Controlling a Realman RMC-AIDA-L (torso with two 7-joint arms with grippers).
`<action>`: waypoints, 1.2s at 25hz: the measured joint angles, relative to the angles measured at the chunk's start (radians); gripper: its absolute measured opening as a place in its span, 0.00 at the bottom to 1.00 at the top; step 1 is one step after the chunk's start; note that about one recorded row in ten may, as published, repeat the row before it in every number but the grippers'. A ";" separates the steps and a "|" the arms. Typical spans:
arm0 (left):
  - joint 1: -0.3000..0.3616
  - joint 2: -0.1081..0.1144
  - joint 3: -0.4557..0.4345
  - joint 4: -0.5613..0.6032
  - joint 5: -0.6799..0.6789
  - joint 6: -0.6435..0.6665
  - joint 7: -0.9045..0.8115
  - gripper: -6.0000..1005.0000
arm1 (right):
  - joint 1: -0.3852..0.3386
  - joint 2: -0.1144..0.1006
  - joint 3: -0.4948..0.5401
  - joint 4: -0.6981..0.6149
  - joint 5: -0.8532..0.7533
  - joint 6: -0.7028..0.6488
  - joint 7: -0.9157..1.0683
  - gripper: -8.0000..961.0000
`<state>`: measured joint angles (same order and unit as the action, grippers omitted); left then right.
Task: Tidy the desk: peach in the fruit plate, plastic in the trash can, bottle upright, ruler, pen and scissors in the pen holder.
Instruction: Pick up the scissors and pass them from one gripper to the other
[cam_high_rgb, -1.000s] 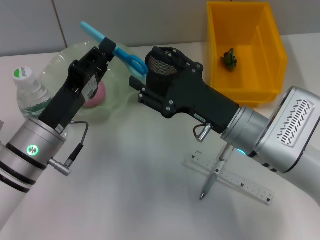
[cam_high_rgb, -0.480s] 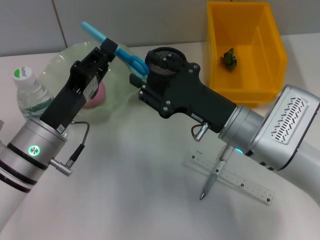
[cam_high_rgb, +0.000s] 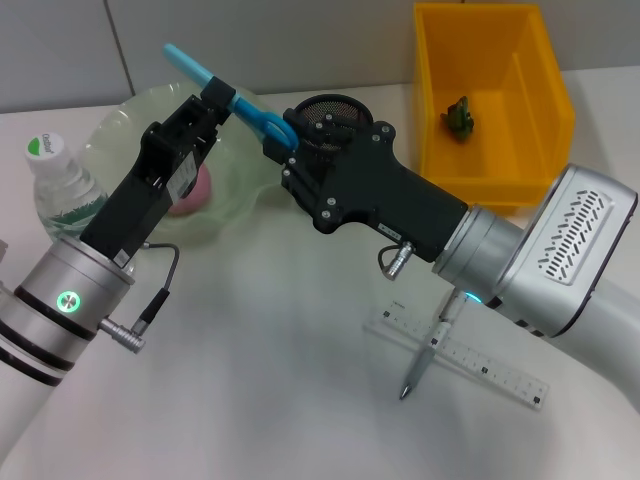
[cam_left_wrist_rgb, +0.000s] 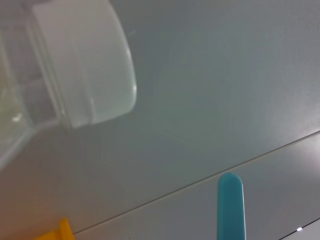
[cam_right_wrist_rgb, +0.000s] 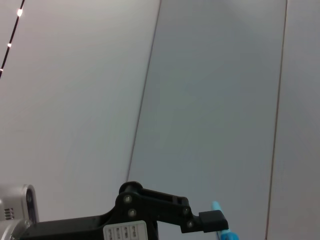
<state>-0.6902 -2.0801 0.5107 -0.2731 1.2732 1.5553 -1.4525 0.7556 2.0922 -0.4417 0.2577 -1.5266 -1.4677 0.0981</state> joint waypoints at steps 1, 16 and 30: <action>0.001 0.000 0.000 0.000 0.000 0.000 0.000 0.27 | 0.002 0.000 0.000 0.000 -0.001 0.003 0.000 0.30; 0.002 0.000 -0.006 0.003 0.007 0.000 0.001 0.27 | 0.018 0.000 0.014 0.008 -0.012 0.024 0.000 0.27; 0.007 0.000 -0.008 0.005 0.011 0.006 -0.002 0.28 | 0.021 0.000 0.026 0.017 -0.020 0.039 0.000 0.21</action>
<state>-0.6833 -2.0800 0.5032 -0.2678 1.2840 1.5615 -1.4549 0.7767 2.0922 -0.4156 0.2743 -1.5462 -1.4284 0.0981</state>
